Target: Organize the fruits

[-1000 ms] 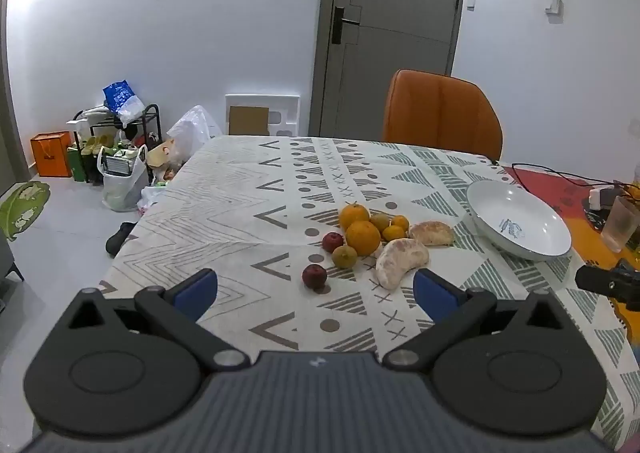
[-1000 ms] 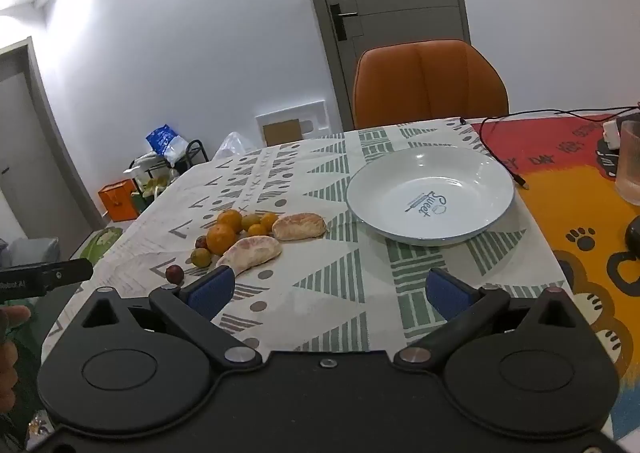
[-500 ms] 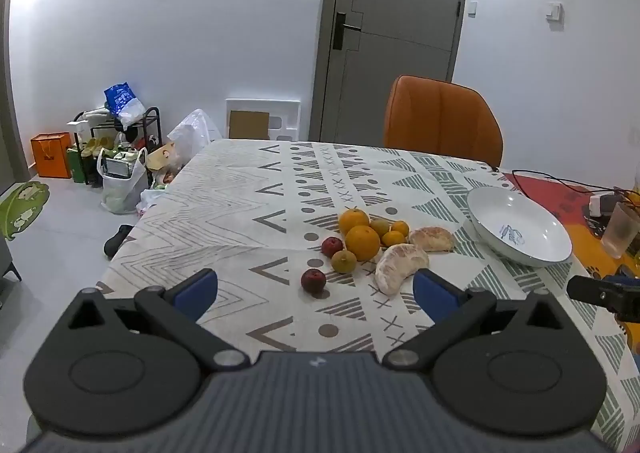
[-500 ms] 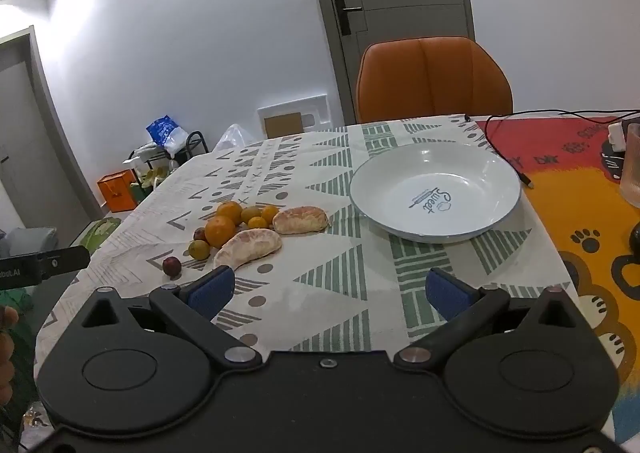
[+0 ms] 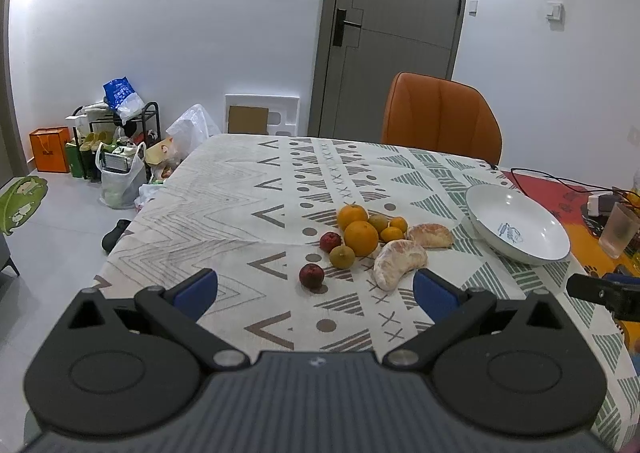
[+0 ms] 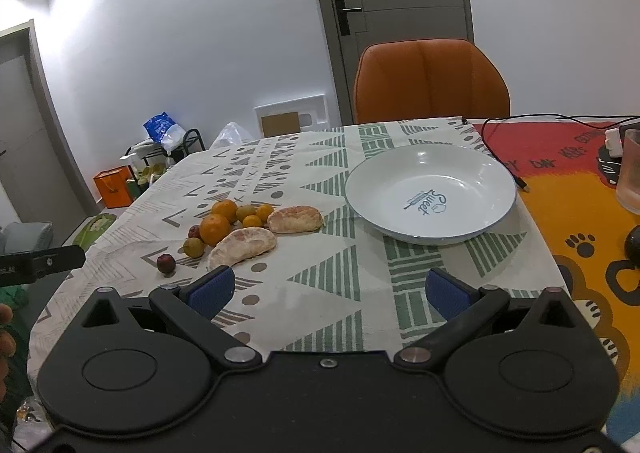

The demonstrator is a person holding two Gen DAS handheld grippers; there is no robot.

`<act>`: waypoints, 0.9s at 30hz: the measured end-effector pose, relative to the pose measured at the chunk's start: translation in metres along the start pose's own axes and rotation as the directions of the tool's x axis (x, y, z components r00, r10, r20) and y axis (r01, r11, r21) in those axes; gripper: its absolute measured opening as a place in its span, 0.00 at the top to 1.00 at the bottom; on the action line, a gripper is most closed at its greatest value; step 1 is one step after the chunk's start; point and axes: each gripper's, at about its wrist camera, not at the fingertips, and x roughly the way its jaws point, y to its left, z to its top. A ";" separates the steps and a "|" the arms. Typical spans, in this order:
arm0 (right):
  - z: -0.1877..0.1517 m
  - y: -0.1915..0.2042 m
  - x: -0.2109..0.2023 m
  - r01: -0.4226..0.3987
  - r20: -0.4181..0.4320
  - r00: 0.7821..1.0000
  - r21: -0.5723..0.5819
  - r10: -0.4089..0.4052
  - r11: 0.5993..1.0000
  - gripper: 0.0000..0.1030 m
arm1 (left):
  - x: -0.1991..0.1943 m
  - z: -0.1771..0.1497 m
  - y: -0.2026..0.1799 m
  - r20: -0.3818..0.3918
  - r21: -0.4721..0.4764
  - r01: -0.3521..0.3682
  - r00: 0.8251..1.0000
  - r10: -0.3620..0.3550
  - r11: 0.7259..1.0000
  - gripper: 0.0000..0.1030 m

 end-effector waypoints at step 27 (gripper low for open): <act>-0.004 0.015 0.001 -0.020 -0.022 1.000 -0.019 0.020 1.000 0.00 | -0.002 -0.002 0.004 0.010 -0.026 0.010 1.000 -0.010 1.000 0.00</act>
